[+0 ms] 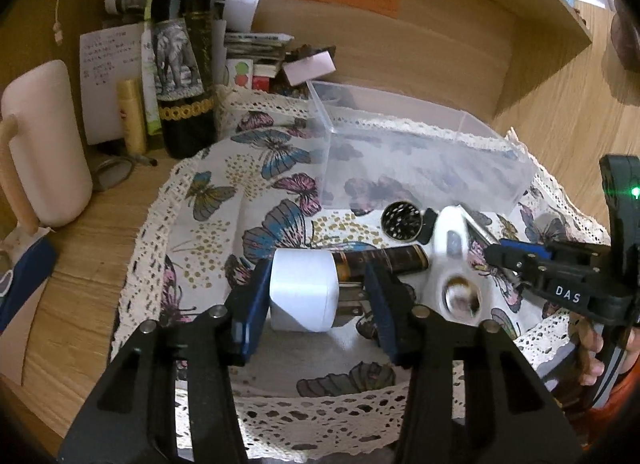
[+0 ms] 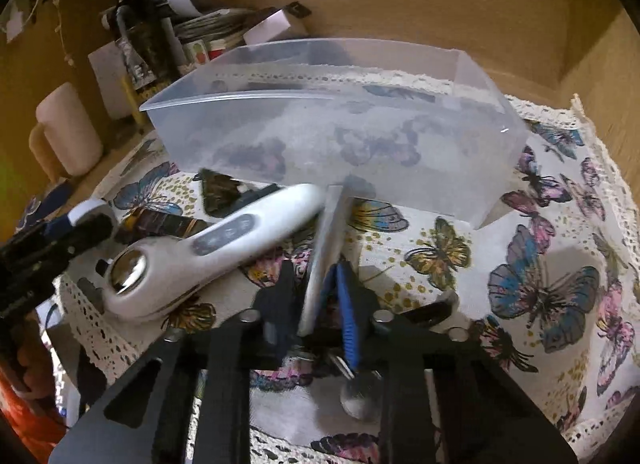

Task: Organize rigid objects
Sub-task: 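Carry the adapter with the left tool into the clear box while the right tool drops the rod in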

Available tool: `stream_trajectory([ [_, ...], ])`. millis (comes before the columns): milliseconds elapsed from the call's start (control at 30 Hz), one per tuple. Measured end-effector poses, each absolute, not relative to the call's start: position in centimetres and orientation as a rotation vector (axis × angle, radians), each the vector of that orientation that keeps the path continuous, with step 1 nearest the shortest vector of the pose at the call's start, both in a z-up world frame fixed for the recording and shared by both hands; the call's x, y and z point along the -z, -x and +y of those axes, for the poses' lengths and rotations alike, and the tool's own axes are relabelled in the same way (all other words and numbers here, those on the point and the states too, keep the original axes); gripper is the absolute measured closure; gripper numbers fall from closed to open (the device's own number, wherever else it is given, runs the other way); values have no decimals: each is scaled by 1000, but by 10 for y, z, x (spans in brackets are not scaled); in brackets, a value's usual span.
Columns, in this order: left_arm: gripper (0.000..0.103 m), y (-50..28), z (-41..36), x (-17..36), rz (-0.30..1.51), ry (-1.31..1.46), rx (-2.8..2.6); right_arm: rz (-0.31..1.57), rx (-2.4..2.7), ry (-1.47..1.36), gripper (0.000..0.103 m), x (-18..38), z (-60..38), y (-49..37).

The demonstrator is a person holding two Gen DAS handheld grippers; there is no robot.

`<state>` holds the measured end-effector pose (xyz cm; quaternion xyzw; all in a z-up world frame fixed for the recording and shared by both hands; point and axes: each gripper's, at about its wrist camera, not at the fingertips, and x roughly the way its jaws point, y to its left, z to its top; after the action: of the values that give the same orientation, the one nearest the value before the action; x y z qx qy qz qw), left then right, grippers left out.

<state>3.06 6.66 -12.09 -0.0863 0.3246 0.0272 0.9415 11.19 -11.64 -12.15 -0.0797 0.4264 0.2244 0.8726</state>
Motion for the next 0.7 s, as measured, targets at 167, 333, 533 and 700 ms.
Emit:
stream_trajectory([
  [167, 56, -30, 67, 113, 643, 165, -65, 864, -452, 131, 89, 116, -126, -108],
  [333, 56, -31, 66, 99, 616, 157, -62, 781, -440, 101, 89, 90, -144, -98],
  [533, 56, -37, 60, 72, 560, 132, -59, 676, -436, 88, 89, 54, -158, -93],
  [700, 56, -49, 55, 48, 517, 114, -52, 596, -440, 63, 89, 27, -166, -99],
])
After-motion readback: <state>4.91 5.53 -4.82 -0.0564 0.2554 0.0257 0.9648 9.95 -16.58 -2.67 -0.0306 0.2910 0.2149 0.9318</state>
